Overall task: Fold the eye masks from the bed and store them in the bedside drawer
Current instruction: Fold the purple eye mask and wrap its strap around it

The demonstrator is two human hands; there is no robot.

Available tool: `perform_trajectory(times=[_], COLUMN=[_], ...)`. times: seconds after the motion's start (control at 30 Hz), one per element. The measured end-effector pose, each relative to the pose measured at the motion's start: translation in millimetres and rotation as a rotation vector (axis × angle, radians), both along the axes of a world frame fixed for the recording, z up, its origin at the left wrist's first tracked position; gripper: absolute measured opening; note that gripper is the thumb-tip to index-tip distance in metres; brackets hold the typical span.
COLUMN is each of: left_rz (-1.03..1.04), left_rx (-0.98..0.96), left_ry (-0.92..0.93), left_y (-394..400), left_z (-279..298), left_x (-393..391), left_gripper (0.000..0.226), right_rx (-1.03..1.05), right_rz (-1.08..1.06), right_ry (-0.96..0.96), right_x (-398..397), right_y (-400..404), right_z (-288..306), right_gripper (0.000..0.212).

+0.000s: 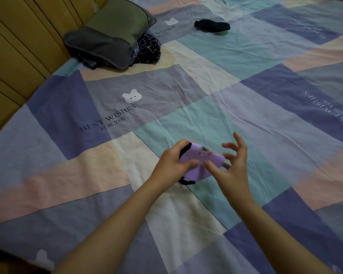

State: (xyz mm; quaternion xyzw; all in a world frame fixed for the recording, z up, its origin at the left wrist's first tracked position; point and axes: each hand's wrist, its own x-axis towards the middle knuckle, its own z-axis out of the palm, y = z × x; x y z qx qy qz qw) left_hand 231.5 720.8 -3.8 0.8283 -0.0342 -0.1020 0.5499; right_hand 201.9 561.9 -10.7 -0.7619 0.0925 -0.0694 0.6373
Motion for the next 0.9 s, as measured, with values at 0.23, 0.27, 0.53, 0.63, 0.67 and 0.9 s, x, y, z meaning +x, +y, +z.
perform_trajectory(times=[0.23,0.27,0.53,0.63,0.67,0.9], left_rz=[0.523,0.529,0.535,0.545,0.559,0.715], left_rx=[-0.506,-0.532,-0.647,-0.616,-0.614,-0.419], left_ry=[0.275,0.303,0.435,0.389,0.365,0.244], left_y=[-9.5,-10.7,-5.4,-2.7,-1.4,13.8], left_z=[-2.6,-1.8,8.1,5.7,4.3,-13.3], left_x=[7.7,8.7,13.1,14.4,15.7,16.1], left_gripper=[0.048,0.052,0.046,0.045,0.045,0.061], right_rx=[0.044,0.055,0.141,0.096,0.089,1.123], right_rz=[0.090,0.115,0.104,0.063,0.087,0.168], right_ry=[0.298,0.278,0.231,0.230,0.255,0.300], right_x=[-14.1,-13.2,-1.0,-0.5,-0.2,1.7], right_y=[28.5,30.2,26.9,19.8,16.9,0.1], right_z=[-15.7,-13.6,0.0,0.5,1.8,17.9], right_gripper=[0.027,0.016,0.018,0.019,0.020,0.028])
